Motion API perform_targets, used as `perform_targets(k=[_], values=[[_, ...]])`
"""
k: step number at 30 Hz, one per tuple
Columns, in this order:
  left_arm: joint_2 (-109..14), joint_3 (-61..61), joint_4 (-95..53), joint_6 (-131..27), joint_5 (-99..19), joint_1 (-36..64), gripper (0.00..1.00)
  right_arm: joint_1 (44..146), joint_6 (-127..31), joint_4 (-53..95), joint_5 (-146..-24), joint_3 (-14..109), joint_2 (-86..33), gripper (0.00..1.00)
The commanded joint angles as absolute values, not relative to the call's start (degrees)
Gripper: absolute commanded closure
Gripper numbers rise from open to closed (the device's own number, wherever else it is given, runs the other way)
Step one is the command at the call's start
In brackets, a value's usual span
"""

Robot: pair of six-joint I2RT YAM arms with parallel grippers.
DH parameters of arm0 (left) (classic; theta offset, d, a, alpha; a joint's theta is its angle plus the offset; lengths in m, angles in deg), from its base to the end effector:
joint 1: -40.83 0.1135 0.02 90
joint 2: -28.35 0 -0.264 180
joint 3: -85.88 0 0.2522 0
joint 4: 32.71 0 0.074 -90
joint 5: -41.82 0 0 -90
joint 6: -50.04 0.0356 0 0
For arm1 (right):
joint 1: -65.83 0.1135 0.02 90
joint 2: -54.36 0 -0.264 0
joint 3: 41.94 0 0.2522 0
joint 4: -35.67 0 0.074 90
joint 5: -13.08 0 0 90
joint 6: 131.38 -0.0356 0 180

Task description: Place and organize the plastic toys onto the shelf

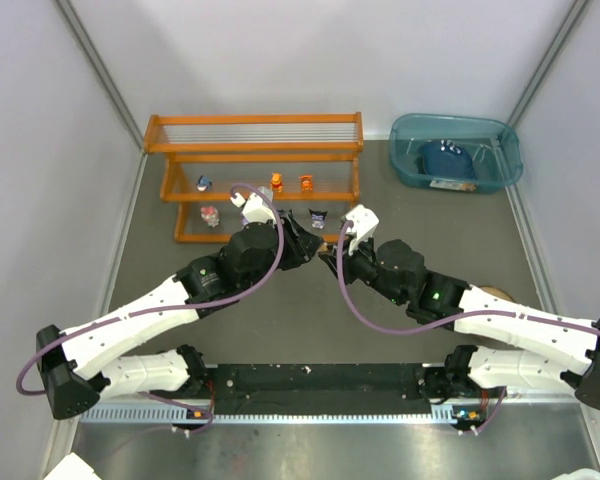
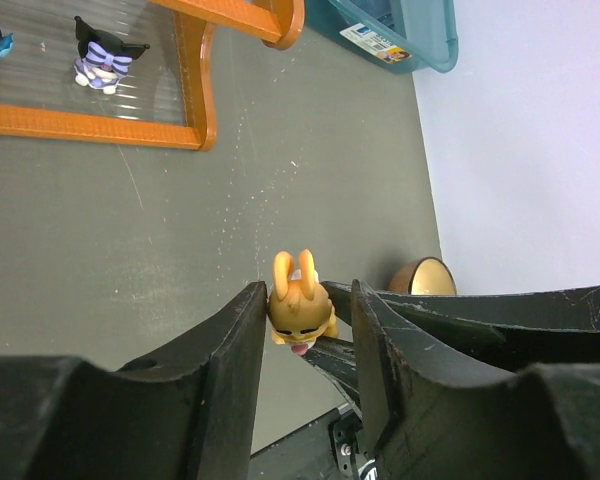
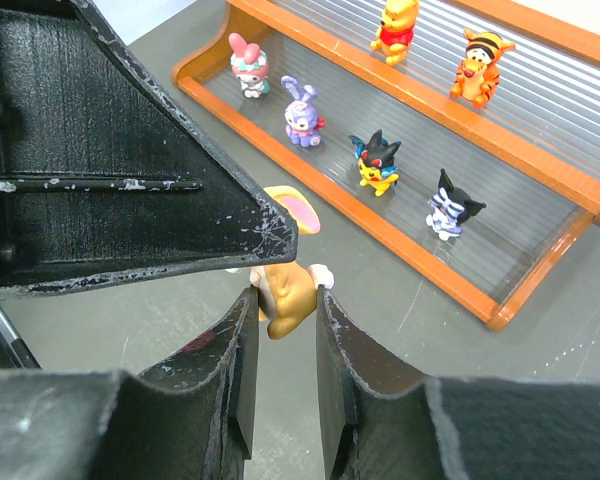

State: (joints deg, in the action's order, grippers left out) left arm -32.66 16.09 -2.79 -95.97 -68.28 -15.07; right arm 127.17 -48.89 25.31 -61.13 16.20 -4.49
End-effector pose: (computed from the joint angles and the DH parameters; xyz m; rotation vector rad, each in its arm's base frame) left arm 0.1455 -0.1931 0.3442 -0.2480 2.0253 -0.9495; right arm 0.1245 0.2076 0.3155 -0.6273 1.6867 0.6277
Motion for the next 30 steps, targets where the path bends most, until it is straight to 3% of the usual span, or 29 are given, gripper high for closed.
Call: perform_targets(k=[1, 20, 24, 26, 28, 29, 30], values=[[-32.4, 15.9, -5.4, -96.2, -67.7, -15.2, 0.57, 127.7, -48.3, 26.7, -61.2, 17.5, -2.8, 1.0], [-33.2, 16.5, -6.0, -96.2, -66.2, -15.2, 0.66, 127.7, -48.5, 26.7, -61.2, 17.1, -2.3, 1.0], [-33.2, 16.7, -6.0, -96.1, -66.3, -15.2, 0.8, 127.7, -48.6, 26.8, -61.1, 17.1, -2.3, 1.0], [-33.2, 16.7, -5.9, -95.9, -66.3, -15.2, 0.96, 127.7, -48.6, 26.9, -61.1, 17.2, -2.3, 1.0], [-33.1, 16.8, -6.0, -95.9, -66.5, -15.2, 1.0, 127.7, -48.5, 27.1, -61.1, 17.2, -2.2, 1.0], [-33.1, 16.9, -6.0, -95.9, -66.5, -15.2, 1.0, 127.7, -48.7, 27.2, -61.2, 17.1, -2.2, 0.98], [-33.1, 17.0, -5.9, -95.9, -66.7, -15.2, 1.0, 127.7, -48.7, 27.4, -61.6, 17.1, -2.0, 0.85]])
